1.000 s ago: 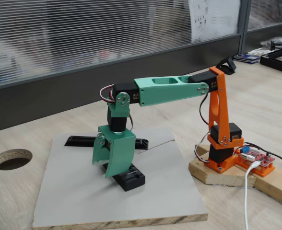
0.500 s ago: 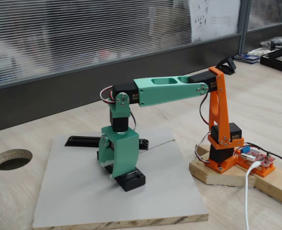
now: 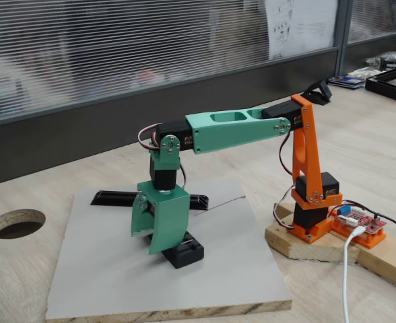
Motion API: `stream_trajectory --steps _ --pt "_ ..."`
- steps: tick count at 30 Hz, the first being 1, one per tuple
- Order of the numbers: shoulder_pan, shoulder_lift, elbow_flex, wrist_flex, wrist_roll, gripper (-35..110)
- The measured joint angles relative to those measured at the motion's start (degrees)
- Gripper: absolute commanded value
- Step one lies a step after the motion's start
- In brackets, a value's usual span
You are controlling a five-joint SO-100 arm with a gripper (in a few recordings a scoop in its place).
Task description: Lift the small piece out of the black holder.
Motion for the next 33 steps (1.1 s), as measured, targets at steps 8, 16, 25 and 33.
stream_trajectory --steps 8,16,25,33 --pt "0.0 0.0 0.0 0.0 0.0 43" --pt "0.0 0.0 0.0 0.0 0.0 43" --pt "0.0 0.0 0.0 0.0 0.0 43" --pt "0.0 0.0 0.18 1.32 0.0 43"
